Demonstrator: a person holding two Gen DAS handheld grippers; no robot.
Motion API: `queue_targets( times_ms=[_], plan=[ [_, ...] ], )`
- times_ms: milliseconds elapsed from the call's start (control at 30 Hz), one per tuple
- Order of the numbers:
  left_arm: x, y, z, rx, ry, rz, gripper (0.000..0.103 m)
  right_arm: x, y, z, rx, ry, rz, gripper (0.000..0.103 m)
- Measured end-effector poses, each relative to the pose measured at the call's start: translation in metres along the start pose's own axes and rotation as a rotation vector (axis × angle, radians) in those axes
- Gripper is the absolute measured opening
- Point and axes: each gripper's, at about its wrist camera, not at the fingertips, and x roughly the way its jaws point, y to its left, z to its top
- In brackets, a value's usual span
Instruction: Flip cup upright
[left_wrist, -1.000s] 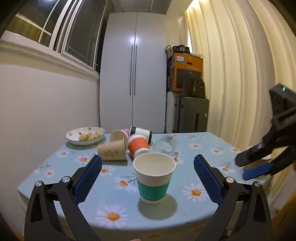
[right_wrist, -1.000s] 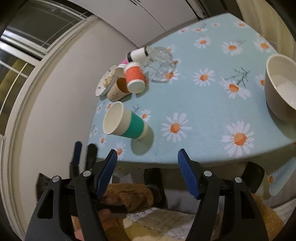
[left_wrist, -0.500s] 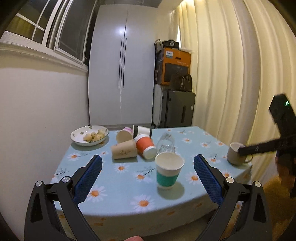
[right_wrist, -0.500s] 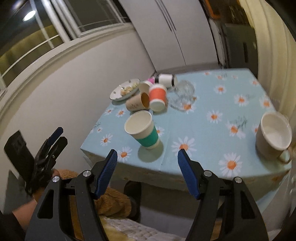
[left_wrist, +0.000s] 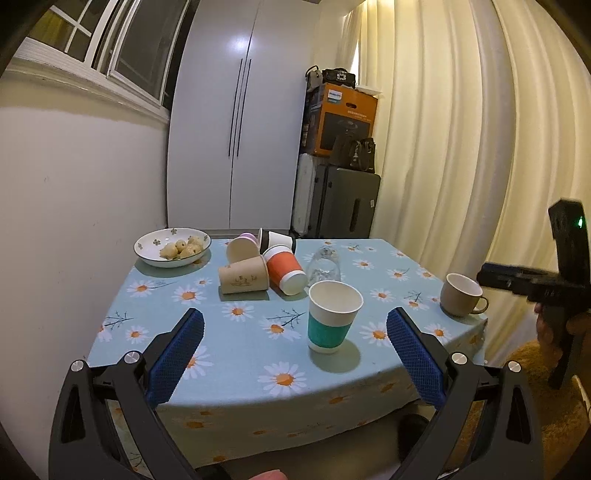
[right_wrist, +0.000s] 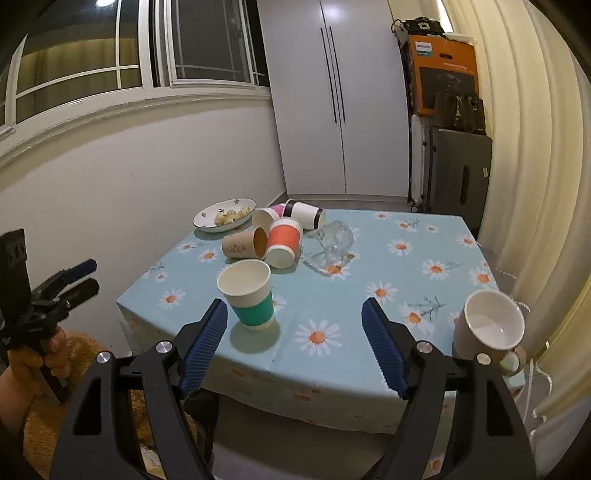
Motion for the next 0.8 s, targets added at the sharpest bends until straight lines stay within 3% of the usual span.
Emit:
queue_targets(
  times_ms=[267,800],
  plan=[
    [0.006,0.0,-0.002,-0.013,0.029,-0.004,0.097,0.001,-0.001,-0.017,-0.032,-0.024,-0.056,0.082],
    [0.019,-0.014,-0.009,0.028,0.101,0.005,0.097,0.007,0.012,-0.024,-0.091,-0.035,-0.108,0.082]
  ],
)
